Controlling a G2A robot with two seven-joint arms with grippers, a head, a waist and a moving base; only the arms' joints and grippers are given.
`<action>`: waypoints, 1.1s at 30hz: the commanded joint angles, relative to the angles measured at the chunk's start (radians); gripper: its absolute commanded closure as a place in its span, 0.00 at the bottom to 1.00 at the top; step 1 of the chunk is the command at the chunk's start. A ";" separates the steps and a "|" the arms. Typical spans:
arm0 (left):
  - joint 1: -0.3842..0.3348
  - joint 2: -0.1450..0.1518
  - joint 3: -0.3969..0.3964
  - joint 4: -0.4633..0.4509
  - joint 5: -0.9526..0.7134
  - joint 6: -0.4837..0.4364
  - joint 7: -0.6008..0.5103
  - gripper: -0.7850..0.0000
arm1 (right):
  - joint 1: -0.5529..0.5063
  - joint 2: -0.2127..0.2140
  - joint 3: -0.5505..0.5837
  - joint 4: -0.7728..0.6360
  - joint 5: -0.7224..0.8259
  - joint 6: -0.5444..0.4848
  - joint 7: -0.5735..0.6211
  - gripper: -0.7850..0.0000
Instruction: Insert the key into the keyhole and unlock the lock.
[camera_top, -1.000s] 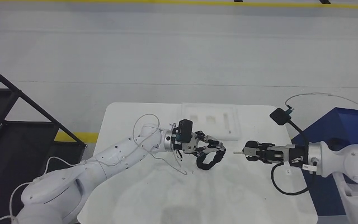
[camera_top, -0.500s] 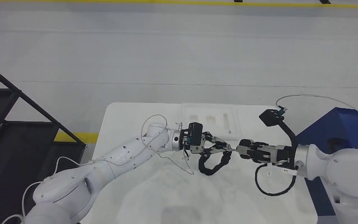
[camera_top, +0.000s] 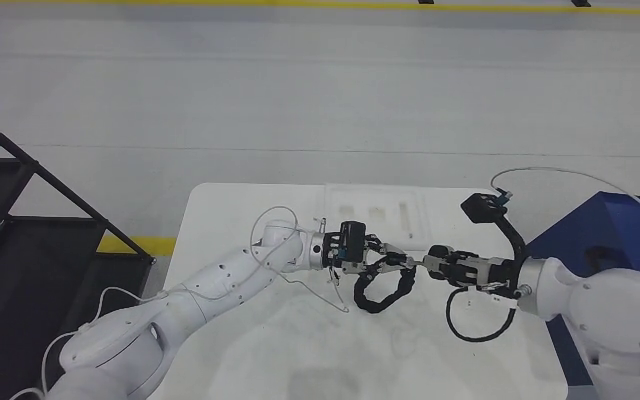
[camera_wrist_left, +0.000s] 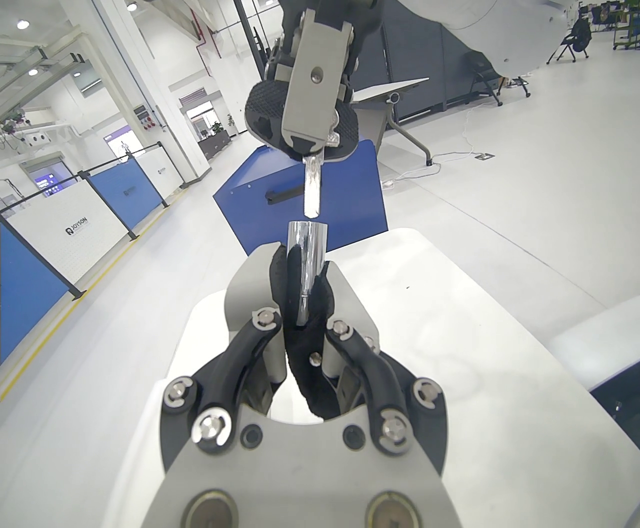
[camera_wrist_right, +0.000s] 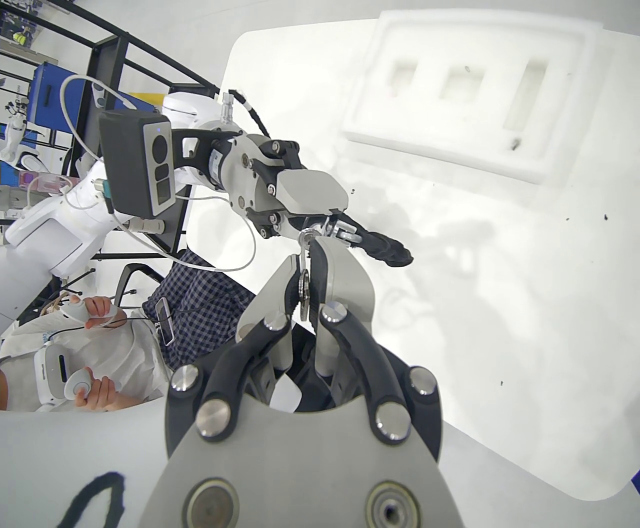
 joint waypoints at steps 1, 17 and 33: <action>0.007 0.002 -0.012 -0.008 0.007 0.000 -0.009 1.00 | 0.003 0.000 -0.005 0.004 0.002 0.011 -0.001 1.00; 0.061 0.012 -0.089 -0.068 0.068 0.013 -0.080 1.00 | 0.044 0.006 -0.045 0.040 -0.002 0.061 0.006 1.00; 0.097 0.010 -0.144 -0.108 0.105 -0.003 -0.108 1.00 | 0.103 0.007 -0.115 0.088 -0.009 0.101 0.002 1.00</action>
